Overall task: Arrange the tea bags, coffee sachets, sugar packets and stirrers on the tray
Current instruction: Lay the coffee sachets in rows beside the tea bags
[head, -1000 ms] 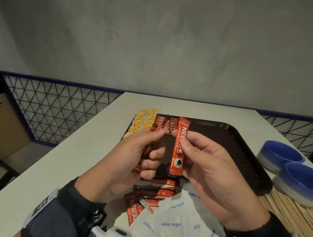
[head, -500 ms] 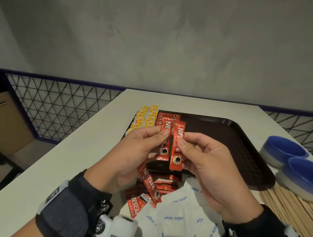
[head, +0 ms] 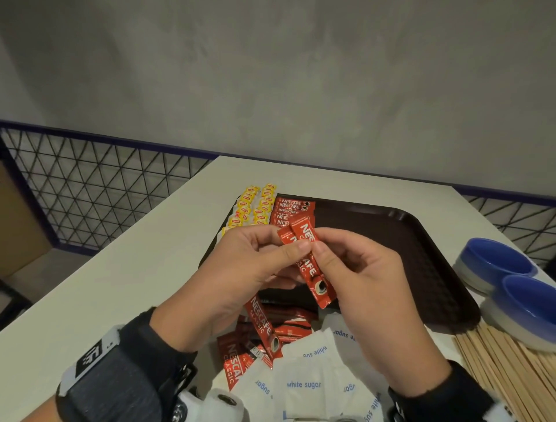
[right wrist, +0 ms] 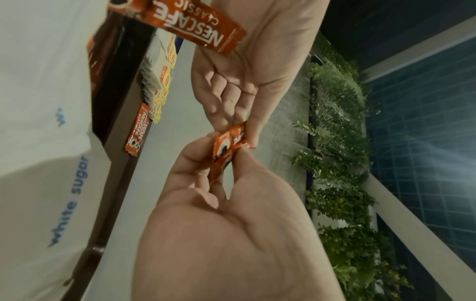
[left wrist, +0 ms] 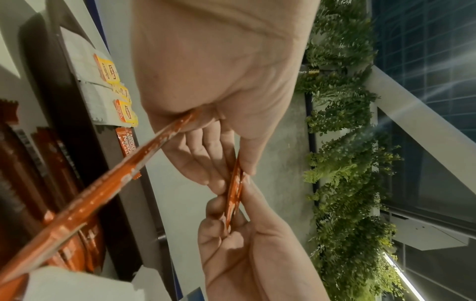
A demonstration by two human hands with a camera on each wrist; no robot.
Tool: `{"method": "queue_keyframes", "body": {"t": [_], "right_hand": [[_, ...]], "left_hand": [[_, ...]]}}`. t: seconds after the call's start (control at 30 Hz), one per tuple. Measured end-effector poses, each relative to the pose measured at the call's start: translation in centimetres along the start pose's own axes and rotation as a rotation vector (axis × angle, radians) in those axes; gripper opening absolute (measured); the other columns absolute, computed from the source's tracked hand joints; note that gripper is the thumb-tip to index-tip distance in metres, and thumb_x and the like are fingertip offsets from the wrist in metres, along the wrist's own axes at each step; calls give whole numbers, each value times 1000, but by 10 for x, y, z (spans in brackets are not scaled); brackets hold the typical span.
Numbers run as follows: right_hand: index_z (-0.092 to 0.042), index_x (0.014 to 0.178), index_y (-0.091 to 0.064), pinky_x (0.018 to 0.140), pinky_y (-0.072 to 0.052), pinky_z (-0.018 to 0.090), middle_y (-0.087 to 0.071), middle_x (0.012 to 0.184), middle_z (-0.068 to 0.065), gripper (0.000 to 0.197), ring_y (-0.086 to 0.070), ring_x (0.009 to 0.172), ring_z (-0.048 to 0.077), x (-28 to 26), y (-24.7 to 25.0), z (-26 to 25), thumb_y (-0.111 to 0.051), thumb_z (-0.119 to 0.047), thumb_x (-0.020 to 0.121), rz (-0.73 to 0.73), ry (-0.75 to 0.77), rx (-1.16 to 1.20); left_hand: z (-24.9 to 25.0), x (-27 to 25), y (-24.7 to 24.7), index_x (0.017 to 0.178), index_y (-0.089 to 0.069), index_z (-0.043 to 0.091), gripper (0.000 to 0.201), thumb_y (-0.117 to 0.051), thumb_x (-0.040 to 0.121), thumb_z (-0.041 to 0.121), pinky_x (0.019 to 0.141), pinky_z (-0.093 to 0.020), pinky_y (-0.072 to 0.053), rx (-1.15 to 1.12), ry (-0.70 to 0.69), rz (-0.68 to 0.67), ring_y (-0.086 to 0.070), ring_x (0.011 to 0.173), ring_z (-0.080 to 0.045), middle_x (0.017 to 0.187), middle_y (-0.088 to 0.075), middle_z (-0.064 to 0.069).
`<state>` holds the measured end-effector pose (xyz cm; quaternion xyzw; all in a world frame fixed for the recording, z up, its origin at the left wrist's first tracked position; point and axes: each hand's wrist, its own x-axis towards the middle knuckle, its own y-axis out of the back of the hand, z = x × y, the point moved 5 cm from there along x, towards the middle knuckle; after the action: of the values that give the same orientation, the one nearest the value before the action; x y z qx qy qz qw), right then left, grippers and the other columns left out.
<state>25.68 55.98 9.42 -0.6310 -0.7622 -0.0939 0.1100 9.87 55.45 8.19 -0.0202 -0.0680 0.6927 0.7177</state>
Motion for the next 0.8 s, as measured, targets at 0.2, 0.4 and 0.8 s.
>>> {"method": "queue_keyframes", "body": {"t": [0.2,0.4,0.8], "right_hand": [[-25,105,-79,71,-61,22,-79,91,-8,16,-75,89,9,-1,1,-1,-68,-20,94,12,21,-68],[-22,93,-80,66,-62,30,-78,83,-2,11,-74,80,18,5,10,-8,-72,-15,91,-19,-57,-202],[-12,101,-77,68,-59,27,-74,97,6,15,-69,87,18,138,9,33,-78,-8,86,-346,-298,-848]], "left_hand": [[-2,1,5,102,-75,6,21,-77,87,21,59,-22,-59,-16,25,96,-77,77,-22,92,-80,-15],[0,-1,3,98,-74,13,15,-76,89,25,58,-26,-59,-7,110,48,-75,74,-20,95,-80,-13],[-3,-8,-9,78,-74,22,18,-74,93,32,48,-24,-36,243,178,-103,-45,47,-6,59,-57,6]]}}
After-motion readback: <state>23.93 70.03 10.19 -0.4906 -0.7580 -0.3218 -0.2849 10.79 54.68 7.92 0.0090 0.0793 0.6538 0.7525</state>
